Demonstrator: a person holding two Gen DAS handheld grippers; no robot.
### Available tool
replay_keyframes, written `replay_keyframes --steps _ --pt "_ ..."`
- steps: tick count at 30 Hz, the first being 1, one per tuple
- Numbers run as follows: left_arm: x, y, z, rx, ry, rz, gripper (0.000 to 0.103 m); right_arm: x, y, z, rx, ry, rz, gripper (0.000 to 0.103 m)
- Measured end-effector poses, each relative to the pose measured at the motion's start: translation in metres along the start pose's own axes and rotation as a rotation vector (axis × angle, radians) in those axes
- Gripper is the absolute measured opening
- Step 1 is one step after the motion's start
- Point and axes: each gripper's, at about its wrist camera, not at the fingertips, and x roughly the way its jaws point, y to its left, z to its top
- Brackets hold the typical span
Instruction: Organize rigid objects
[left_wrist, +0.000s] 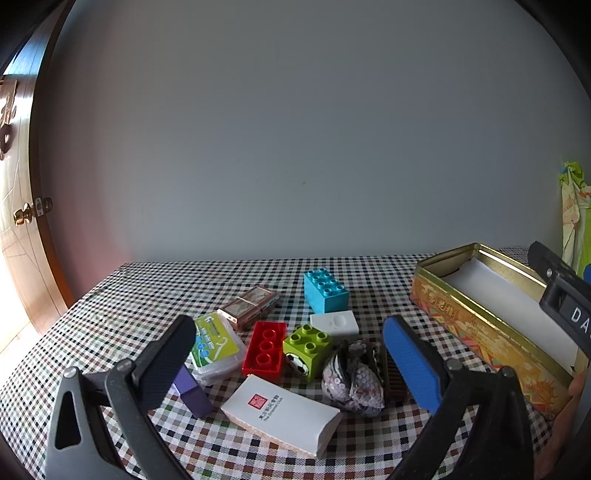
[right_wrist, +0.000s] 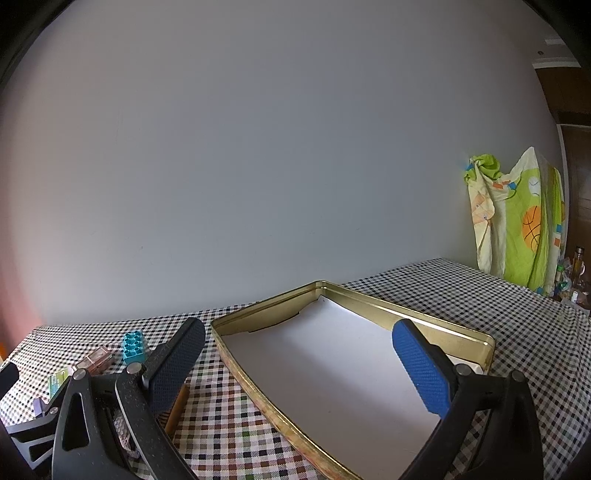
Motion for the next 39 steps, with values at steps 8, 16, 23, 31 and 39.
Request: replay_keyframes --steps 8,16,23,31,39 --pt "0.0008 0.0012 -0.0001 0.002 -0.001 -0.004 0.103 -0.0006 0.0003 -0.0001 0.000 0.003 0.002 0.103" --pt "0.0011 0.0014 0.0000 0.000 0.001 -0.003 0.103 -0.0009 0.0000 0.0002 0.001 0.002 0.003 0.103" --pt "0.0010 0.0013 0.0000 0.000 0.000 -0.003 0.103 -0.0005 0.0007 0.0005 -0.001 0.002 0.002 0.103" --pt "0.0011 0.0012 -0.0001 0.000 0.000 -0.003 0.103 -0.0006 0.0009 0.0008 -0.002 0.003 0.002 0.103" --pt "0.0011 0.0015 -0.0001 0.000 0.000 -0.003 0.103 0.0014 0.0017 0.0015 -0.002 0.005 0.001 0.103"
